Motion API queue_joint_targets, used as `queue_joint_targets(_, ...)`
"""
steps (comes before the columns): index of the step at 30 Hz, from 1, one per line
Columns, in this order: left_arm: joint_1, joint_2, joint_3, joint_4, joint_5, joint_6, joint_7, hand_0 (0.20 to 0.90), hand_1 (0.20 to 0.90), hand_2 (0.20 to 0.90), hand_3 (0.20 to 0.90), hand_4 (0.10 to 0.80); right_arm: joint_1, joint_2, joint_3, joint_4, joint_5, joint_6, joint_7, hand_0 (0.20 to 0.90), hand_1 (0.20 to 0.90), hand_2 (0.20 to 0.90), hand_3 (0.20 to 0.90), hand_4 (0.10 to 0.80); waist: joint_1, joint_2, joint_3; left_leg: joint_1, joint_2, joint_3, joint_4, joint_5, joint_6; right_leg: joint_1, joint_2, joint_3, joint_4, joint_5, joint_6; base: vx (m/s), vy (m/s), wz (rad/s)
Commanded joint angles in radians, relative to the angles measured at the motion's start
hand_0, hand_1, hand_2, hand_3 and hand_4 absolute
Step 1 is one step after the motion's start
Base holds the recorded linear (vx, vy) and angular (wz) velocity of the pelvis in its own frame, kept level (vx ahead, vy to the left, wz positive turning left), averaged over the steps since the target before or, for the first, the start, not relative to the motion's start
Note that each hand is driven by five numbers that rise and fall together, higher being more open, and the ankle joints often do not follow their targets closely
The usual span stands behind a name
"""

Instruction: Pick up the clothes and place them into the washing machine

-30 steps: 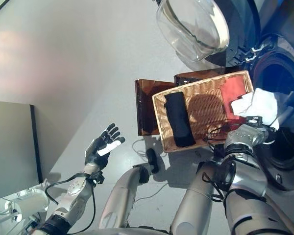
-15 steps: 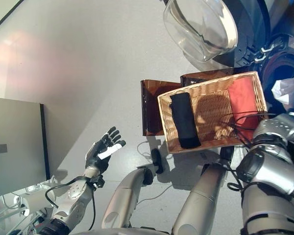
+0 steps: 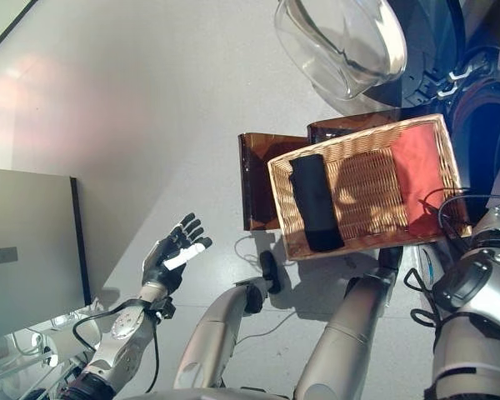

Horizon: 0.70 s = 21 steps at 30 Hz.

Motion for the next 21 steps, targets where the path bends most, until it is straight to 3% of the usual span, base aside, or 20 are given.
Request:
queue_joint_targets(1, 0.075, 0.04, 0.056, -0.062, -0.022, -0.065, 0.018, 0.9, 0.9, 0.9, 0.9, 0.8, 0.044, -0.137, 0.085, -0.042, -0.067, -0.102, -0.015, 0.2, 0.2, 0.2, 0.2, 0.3, -0.047, 0.028, -0.083, 0.018, 0.104, -0.086, 0.015, -0.022, -0.137, -0.02, -0.004, 0.051, 0.016, 0.026, 0.005, 0.0, 0.0, 0.0)
queue_joint_targets(6, 0.079, 0.048, 0.057, -0.059, -0.026, -0.065, 0.021, 0.9, 0.9, 0.9, 0.9, 0.8, 0.044, -0.156, 0.08, -0.012, -0.063, -0.097, -0.046, 0.2, 0.2, 0.2, 0.2, 0.3, -0.049, 0.025, -0.09, 0.02, 0.102, -0.083, 0.011, -0.021, -0.138, -0.016, -0.004, 0.053, 0.017, 0.023, 0.005, 0.0, 0.0, 0.0)
queue_joint_targets(9, 0.083, 0.062, 0.065, -0.061, -0.026, -0.054, 0.029, 0.9, 0.9, 0.9, 0.9, 0.8, 0.058, -0.201, 0.048, 0.074, -0.058, -0.089, -0.127, 0.2, 0.2, 0.2, 0.2, 0.3, -0.054, 0.023, -0.097, 0.024, 0.101, -0.082, 0.005, -0.018, -0.14, -0.01, -0.002, 0.05, 0.01, 0.024, 0.002, 0.015, -0.002, 0.0)
queue_joint_targets(15, 0.1, 0.081, 0.054, -0.088, -0.027, -0.048, 0.03, 0.9, 0.9, 0.9, 0.9, 0.8, 0.011, -0.218, 0.099, 0.082, -0.101, -0.029, -0.18, 0.2, 0.2, 0.2, 0.2, 0.3, -0.047, 0.024, -0.108, 0.018, 0.104, -0.073, 0.009, -0.026, -0.137, -0.027, 0.001, 0.061, 0.008, 0.026, 0.001, 0.0, 0.0, 0.0)
queue_joint_targets(17, 0.106, 0.084, 0.049, -0.101, -0.028, -0.054, 0.024, 0.9, 0.9, 0.9, 0.9, 0.8, -0.021, -0.203, 0.191, 0.034, -0.197, 0.046, -0.167, 0.2, 0.2, 0.2, 0.2, 0.3, -0.043, 0.026, -0.104, 0.013, 0.104, -0.066, 0.012, -0.014, -0.133, -0.035, 0.002, 0.067, 0.003, 0.043, 0.0, -0.04, 0.009, -0.07)
queue_joint_targets(21, 0.106, 0.081, 0.062, -0.105, -0.006, -0.084, 0.019, 0.9, 0.9, 0.9, 0.9, 0.8, 0.013, -0.159, 0.247, -0.061, -0.389, 0.062, -0.164, 0.2, 0.2, 0.2, 0.2, 0.3, -0.04, 0.035, -0.084, 0.01, 0.101, -0.067, 0.015, -0.011, -0.129, -0.029, -0.001, 0.065, 0.001, 0.045, 0.001, -0.034, -0.009, -0.12)
